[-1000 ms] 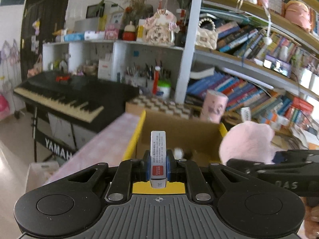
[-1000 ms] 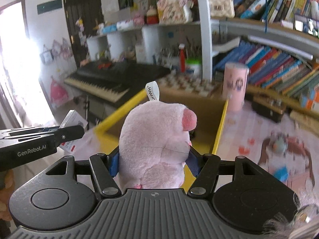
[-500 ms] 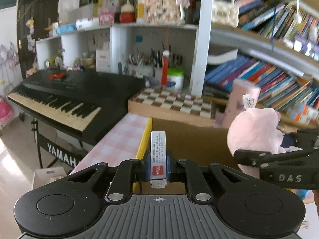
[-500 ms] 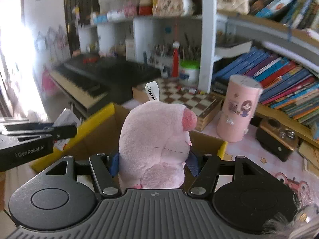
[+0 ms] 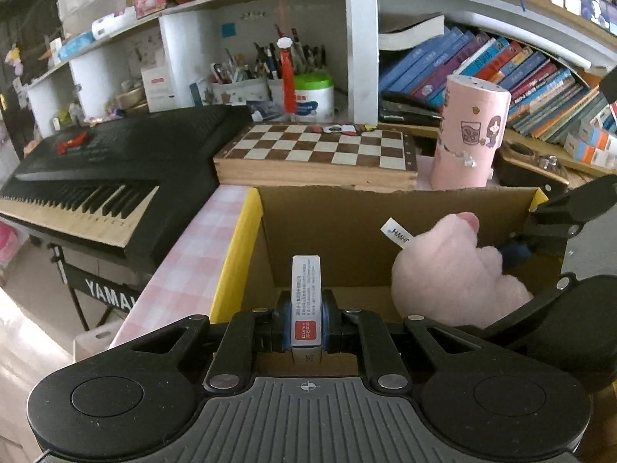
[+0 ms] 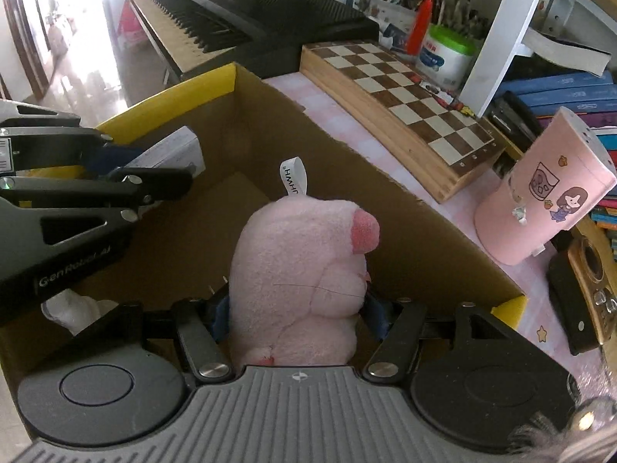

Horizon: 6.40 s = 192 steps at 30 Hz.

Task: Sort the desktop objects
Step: 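Open the left tool to drop the medicine box into the box while the right tool drops the pig, then withdraw both open tools from the yellow box back over the table, then move the left tool to the blue block while the right tool approaches the grey toy truck, then close the left tool on the blue block while the right tool grasps the grey truck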

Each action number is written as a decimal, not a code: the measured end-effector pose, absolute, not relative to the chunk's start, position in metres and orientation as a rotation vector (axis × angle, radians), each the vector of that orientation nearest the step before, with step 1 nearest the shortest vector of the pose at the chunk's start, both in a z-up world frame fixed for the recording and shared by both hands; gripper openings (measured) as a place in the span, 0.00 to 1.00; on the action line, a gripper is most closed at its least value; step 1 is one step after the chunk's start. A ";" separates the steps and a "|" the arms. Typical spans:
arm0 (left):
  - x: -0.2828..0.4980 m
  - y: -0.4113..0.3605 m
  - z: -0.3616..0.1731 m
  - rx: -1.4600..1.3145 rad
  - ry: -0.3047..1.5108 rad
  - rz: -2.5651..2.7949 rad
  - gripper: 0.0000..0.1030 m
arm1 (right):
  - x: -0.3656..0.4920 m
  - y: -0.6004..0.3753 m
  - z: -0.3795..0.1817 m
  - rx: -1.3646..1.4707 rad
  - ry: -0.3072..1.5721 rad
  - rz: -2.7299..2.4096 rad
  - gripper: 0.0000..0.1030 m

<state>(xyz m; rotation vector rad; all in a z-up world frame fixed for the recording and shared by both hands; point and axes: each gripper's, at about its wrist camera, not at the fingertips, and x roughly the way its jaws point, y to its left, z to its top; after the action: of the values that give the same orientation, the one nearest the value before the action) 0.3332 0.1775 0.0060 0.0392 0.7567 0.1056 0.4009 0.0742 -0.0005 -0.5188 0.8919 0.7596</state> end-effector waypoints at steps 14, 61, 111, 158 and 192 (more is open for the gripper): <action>0.295 0.180 0.050 0.009 0.537 0.161 0.67 | 0.383 0.043 0.050 -0.353 0.674 0.685 0.81; 0.029 0.156 0.039 -0.047 0.494 0.166 0.90 | 0.092 -0.026 0.039 -0.156 0.616 0.426 0.73; 0.053 0.046 0.005 0.025 0.620 -0.169 0.90 | 0.062 -0.136 0.012 -0.103 0.707 0.128 0.72; 0.258 -0.139 -0.024 0.061 0.681 -0.119 0.80 | 0.298 -0.282 0.012 -0.026 0.673 0.244 0.72; 0.259 -0.104 -0.018 -0.037 0.681 0.017 0.35 | 0.416 -0.213 -0.033 -0.189 0.691 0.444 0.72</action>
<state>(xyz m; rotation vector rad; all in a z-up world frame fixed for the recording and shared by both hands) 0.2592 -0.1037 -0.0181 -0.0371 0.6809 0.0168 0.4161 -0.2134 -0.0331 -0.1893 0.6905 0.4436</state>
